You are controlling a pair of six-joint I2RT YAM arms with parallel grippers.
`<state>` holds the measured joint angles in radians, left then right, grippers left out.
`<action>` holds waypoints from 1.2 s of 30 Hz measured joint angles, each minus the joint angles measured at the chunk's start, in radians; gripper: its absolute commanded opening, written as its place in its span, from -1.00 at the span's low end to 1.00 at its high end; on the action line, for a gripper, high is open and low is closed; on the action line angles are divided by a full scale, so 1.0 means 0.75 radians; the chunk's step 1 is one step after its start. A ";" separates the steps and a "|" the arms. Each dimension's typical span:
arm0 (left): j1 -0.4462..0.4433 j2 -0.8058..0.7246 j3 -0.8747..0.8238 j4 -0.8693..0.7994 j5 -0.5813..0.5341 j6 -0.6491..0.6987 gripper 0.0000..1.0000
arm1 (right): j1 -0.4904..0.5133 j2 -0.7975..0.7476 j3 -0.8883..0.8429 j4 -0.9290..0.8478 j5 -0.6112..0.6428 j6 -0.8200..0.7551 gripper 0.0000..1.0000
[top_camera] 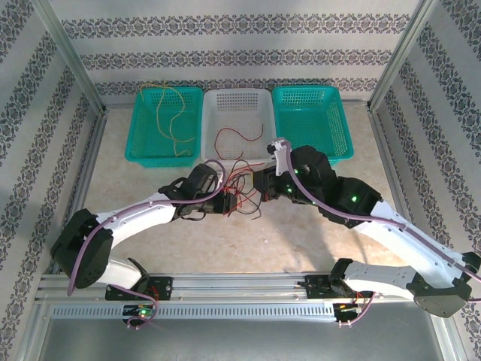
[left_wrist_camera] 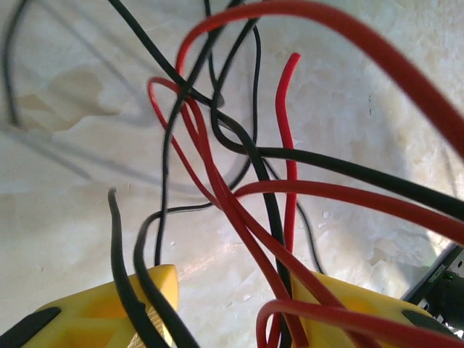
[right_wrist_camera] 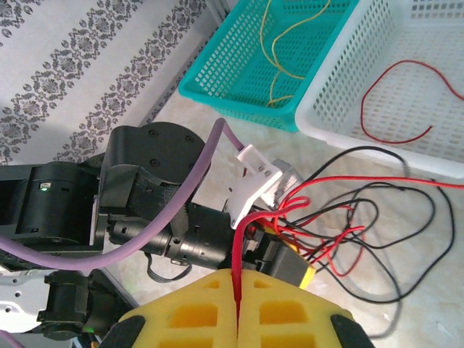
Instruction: Untangle the cables
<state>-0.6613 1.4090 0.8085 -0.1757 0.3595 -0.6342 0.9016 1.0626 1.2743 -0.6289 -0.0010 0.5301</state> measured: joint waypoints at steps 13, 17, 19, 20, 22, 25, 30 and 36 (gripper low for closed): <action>0.032 -0.197 -0.102 -0.026 -0.032 0.012 -0.40 | -0.001 -0.003 0.076 -0.089 0.068 -0.119 -1.00; 0.052 -0.240 -0.148 -0.024 -0.022 0.008 -0.56 | -0.018 -0.006 0.076 -0.123 0.081 -0.138 -1.00; 0.071 -0.247 -0.170 -0.014 0.004 0.002 -0.62 | -0.038 -0.010 0.076 -0.139 0.081 -0.144 -1.00; 0.081 -0.248 -0.179 -0.005 0.016 -0.002 -0.64 | -0.050 -0.010 0.078 -0.149 0.083 -0.148 -1.00; 0.100 -0.248 -0.190 0.011 0.042 -0.004 -0.66 | -0.072 -0.009 0.087 -0.177 0.097 -0.149 -1.00; 0.120 -0.241 -0.191 0.038 0.077 -0.004 -0.72 | -0.117 -0.010 0.114 -0.226 0.121 -0.149 -1.00; 0.127 -0.220 -0.183 0.098 0.139 -0.005 -0.80 | -0.236 -0.032 0.120 -0.282 0.116 -0.148 -1.00; 0.138 -0.182 -0.164 0.150 0.211 -0.009 -0.26 | -0.365 -0.061 0.134 -0.326 0.062 -0.148 -1.00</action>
<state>-0.5579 1.2728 0.6853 -0.0635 0.5179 -0.6411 0.6281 1.0168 1.3746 -0.8734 0.0452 0.4194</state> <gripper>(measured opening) 0.278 0.053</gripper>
